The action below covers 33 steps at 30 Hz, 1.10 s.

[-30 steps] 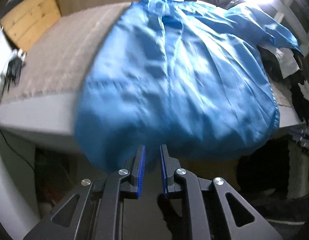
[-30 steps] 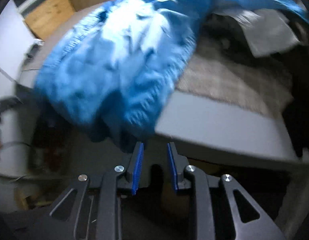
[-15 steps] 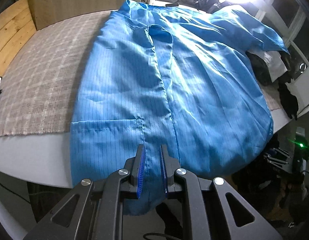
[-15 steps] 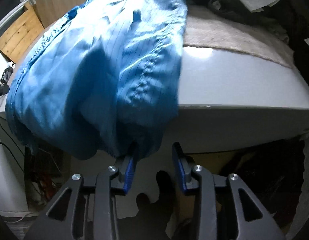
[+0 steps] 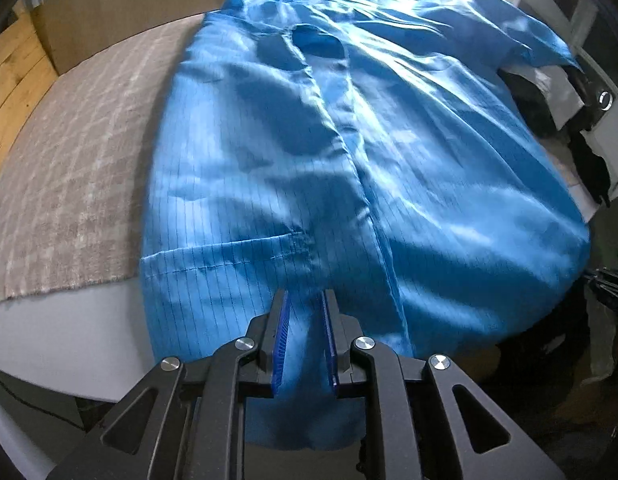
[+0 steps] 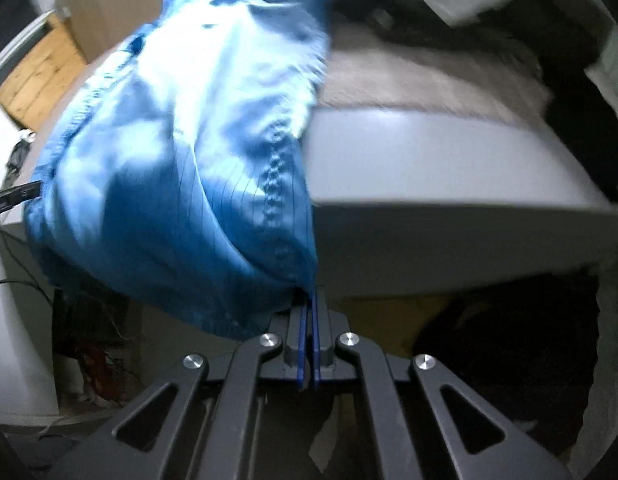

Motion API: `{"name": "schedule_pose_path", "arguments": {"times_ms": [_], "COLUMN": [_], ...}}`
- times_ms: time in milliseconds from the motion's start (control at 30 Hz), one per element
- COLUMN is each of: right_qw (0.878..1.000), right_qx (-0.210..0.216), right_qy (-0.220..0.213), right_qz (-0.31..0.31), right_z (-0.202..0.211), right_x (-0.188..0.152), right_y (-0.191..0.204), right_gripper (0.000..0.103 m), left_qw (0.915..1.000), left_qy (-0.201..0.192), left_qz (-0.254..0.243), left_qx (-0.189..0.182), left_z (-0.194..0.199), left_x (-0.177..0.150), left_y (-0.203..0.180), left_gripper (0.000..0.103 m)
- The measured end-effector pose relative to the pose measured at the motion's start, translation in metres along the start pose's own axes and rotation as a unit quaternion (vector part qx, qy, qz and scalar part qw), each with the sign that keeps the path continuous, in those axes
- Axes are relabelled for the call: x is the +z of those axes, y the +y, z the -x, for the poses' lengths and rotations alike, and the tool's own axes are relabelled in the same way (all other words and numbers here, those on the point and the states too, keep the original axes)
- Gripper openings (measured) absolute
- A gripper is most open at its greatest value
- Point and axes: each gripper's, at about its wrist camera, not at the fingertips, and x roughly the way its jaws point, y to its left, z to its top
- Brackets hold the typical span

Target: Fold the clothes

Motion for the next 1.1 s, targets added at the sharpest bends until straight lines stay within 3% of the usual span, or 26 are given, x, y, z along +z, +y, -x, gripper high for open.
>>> {"name": "schedule_pose_path", "arguments": {"times_ms": [133,167,233,333,433,533,600,700,867,1100], "right_qw": [0.999,0.999,0.999,0.999,0.996,0.993,0.993,0.994,0.994,0.990], "right_qx": [0.005,-0.002,-0.016,-0.022,-0.024,-0.014,0.010,0.041,0.086,0.131], "right_qy": [0.027,0.023,0.013,-0.025,-0.082,-0.119,-0.121,-0.105,-0.059,-0.035], "right_qz": [0.033,0.037,0.037,0.012,0.002,-0.007,-0.006,0.008,0.036,0.027], "right_z": [-0.007,0.001,0.021,0.064,0.102,0.113,0.111,0.087,0.026,-0.012], "right_x": [0.001,0.003,0.010,0.041,0.093,0.144,0.185,0.225,0.267,0.303], "right_y": [0.019,0.019,0.014,-0.009,-0.026,-0.054,-0.070,-0.072,-0.059,-0.050], "right_gripper": [0.003,0.006,0.023,0.024,0.032,0.045,0.045,0.045,0.045,0.045], "left_qw": [0.9999,0.9999,0.9998,0.9988,0.9949,0.9859,0.9796,0.9772,0.9842,0.9896], "left_qy": [-0.002,-0.001,-0.012,-0.041,-0.063,-0.057,-0.038,-0.012,0.010,0.048], "left_qz": [-0.010,-0.008,-0.011,-0.026,-0.052,-0.092,-0.116,-0.121,-0.087,-0.063], "left_qx": [0.011,0.012,0.011,-0.003,-0.060,-0.128,-0.160,-0.174,-0.154,-0.120], "left_z": [0.001,0.002,0.013,0.038,0.052,0.046,0.030,0.007,-0.025,-0.048], "left_x": [0.002,0.002,0.002,0.002,-0.003,-0.009,-0.010,-0.005,0.013,0.012], "left_y": [-0.006,-0.007,-0.016,-0.048,-0.117,-0.193,-0.242,-0.282,-0.305,-0.327], "left_gripper": [0.017,0.017,0.017,0.021,0.031,0.033,0.033,0.033,0.035,0.037]}}
